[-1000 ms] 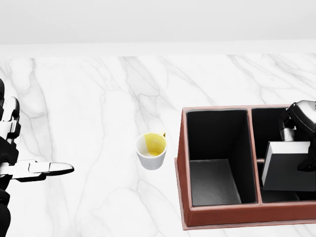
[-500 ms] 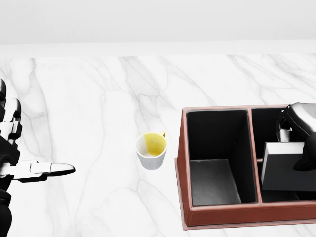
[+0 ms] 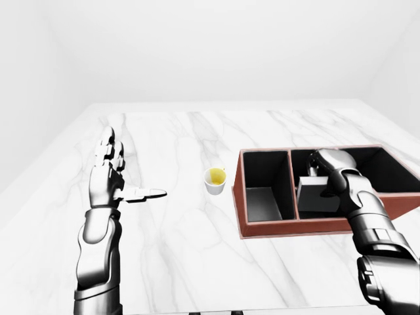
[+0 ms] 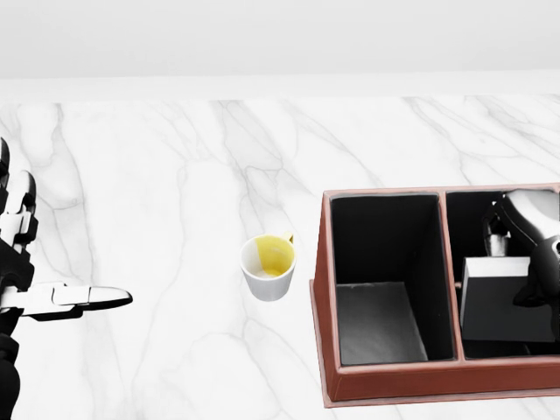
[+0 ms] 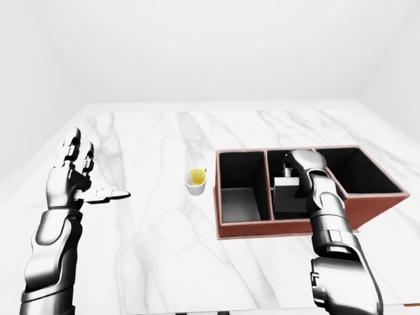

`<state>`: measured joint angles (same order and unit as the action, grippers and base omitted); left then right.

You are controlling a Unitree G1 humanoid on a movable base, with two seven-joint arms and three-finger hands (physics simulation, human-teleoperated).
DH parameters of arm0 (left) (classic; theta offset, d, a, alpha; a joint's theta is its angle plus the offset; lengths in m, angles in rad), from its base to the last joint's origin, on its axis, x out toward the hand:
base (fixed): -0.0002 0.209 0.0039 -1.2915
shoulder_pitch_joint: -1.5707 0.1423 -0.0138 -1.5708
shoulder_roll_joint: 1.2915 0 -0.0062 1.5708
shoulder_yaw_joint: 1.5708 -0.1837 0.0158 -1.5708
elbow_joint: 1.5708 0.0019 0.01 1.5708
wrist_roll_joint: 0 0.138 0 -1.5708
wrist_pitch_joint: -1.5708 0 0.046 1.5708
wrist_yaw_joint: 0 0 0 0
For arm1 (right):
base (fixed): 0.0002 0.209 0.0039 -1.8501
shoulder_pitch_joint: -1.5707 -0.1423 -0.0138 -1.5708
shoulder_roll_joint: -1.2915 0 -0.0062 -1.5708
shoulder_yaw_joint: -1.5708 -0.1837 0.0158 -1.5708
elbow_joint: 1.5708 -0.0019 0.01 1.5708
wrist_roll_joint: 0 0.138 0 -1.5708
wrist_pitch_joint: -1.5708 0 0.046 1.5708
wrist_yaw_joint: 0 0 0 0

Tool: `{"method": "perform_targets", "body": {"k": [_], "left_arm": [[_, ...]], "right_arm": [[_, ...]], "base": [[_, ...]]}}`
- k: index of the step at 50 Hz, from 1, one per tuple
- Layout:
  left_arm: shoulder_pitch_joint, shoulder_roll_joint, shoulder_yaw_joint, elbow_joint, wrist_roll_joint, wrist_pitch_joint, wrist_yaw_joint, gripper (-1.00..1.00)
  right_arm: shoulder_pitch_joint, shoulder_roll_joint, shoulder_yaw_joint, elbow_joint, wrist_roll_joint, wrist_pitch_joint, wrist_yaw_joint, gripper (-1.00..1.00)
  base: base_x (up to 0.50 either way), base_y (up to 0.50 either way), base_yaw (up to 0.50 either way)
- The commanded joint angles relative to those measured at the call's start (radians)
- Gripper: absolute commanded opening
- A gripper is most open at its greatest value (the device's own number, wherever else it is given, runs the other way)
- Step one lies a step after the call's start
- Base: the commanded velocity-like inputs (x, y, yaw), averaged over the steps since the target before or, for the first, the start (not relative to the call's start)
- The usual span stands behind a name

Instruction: Pick up the book and place it in the caddy.

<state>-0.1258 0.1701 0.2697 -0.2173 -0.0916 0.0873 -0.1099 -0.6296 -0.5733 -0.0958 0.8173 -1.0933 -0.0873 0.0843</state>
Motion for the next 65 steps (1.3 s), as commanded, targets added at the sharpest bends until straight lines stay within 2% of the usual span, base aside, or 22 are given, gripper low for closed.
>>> {"method": "perform_targets", "body": {"k": [1, 17, 18, 19, 20, 21, 22, 23, 24, 26, 37, 41, 47, 51, 53, 57, 59, 60, 63, 65], "left_arm": [[-0.006, 0.004, 0.003, -0.004, -0.002, 0.000, 0.001, 1.00], [-0.005, 0.003, 0.001, 0.005, -0.001, 0.000, 0.001, 1.00], [-0.006, 0.003, 0.000, 0.005, -0.001, 0.000, 0.001, 1.00], [-0.006, 0.003, 0.000, 0.005, -0.001, 0.000, 0.001, 1.00], [-0.006, 0.003, 0.001, 0.006, -0.001, 0.000, 0.001, 1.00], [-0.005, 0.003, 0.001, 0.006, -0.001, 0.000, 0.001, 1.00], [-0.003, 0.002, 0.001, 0.006, -0.002, 0.000, 0.001, 1.00], [-0.003, 0.002, 0.001, 0.006, -0.002, 0.000, 0.001, 1.00], [-0.003, 0.002, 0.001, 0.007, -0.001, 0.000, 0.001, 1.00], [-0.003, 0.002, 0.000, 0.008, -0.001, 0.000, 0.001, 1.00], [0.002, -0.001, -0.001, 0.013, 0.002, 0.000, 0.001, 1.00], [0.000, -0.003, -0.006, 0.019, 0.005, 0.000, 0.003, 1.00], [0.000, -0.003, -0.007, 0.019, 0.004, 0.000, 0.003, 1.00], [-0.006, 0.000, -0.005, 0.013, 0.003, 0.000, 0.003, 1.00], [-0.006, 0.001, -0.004, 0.009, 0.002, 0.000, 0.003, 1.00], [-0.009, 0.003, -0.003, -0.002, 0.000, 0.000, 0.003, 1.00], [-0.009, 0.004, -0.001, -0.012, -0.001, 0.000, 0.002, 1.00], [-0.009, 0.004, 0.000, -0.015, -0.001, 0.000, 0.002, 1.00], [-0.011, 0.004, 0.001, -0.017, -0.002, 0.000, 0.002, 1.00], [-0.011, 0.004, 0.001, -0.022, -0.001, 0.000, 0.003, 1.00]], "right_arm": [[-0.014, -0.002, -0.004, 0.017, -0.030, 0.000, -0.031, -1.00], [-0.002, -0.017, -0.008, 0.020, -0.040, 0.000, -0.022, -0.97], [-0.003, -0.015, -0.008, 0.019, -0.040, 0.000, -0.021, -0.72], [-0.003, -0.014, -0.008, 0.019, -0.040, 0.000, -0.020, -0.58], [0.002, -0.012, -0.007, 0.012, -0.042, 0.000, -0.012, -0.15], [0.005, -0.011, -0.007, 0.007, -0.043, 0.000, -0.008, -0.04], [0.008, -0.010, -0.008, -0.001, -0.044, 0.000, 0.001, 0.40], [0.009, -0.009, -0.008, -0.002, -0.044, 0.000, 0.002, 0.40], [0.009, -0.008, -0.010, -0.009, -0.044, 0.000, 0.006, 0.73], [0.021, -0.007, -0.012, -0.037, -0.046, 0.000, 0.029, 1.00], [0.069, -0.004, -0.048, -0.180, -0.044, 0.000, 0.104, 1.00], [0.104, 0.003, -0.077, -0.316, -0.023, 0.000, 0.182, 1.00], [0.117, 0.010, -0.104, -0.415, -0.003, 0.000, 0.230, 1.00], [0.137, 0.034, -0.134, -0.573, 0.060, 0.000, 0.329, 1.00], [0.148, 0.052, -0.154, -0.687, 0.109, 0.036, 0.411, 1.00], [0.154, 0.059, -0.159, -0.766, 0.127, 0.055, 0.456, 1.00], [0.154, 0.076, -0.169, -0.831, 0.164, 0.089, 0.496, 1.00], [0.152, 0.090, -0.176, -0.883, 0.188, 0.126, 0.529, 1.00], [0.155, 0.118, -0.181, -0.983, 0.246, 0.175, 0.579, 1.00], [0.156, 0.139, -0.184, -1.058, 0.291, 0.175, 0.610, 1.00]], "base": [[0.00, 0.00, 0.00], [0.00, 0.00, 0.00], [0.00, 0.00, 0.00], [0.00, 0.00, 0.00], [0.00, 0.00, 0.00], [0.00, 0.00, 0.00], [0.00, 0.00, 0.00], [0.00, 0.00, 0.00], [0.00, 0.00, 0.00], [0.00, 0.00, 0.00], [0.00, 0.00, 0.00], [0.00, 0.00, 0.00], [0.00, 0.00, 0.00], [0.00, 0.00, 0.00], [0.00, 0.00, 0.00], [0.00, 0.00, 0.00], [0.00, 0.00, 0.00], [0.00, 0.00, 0.00], [0.00, 0.00, 0.00], [0.00, 0.00, 0.00]]}}
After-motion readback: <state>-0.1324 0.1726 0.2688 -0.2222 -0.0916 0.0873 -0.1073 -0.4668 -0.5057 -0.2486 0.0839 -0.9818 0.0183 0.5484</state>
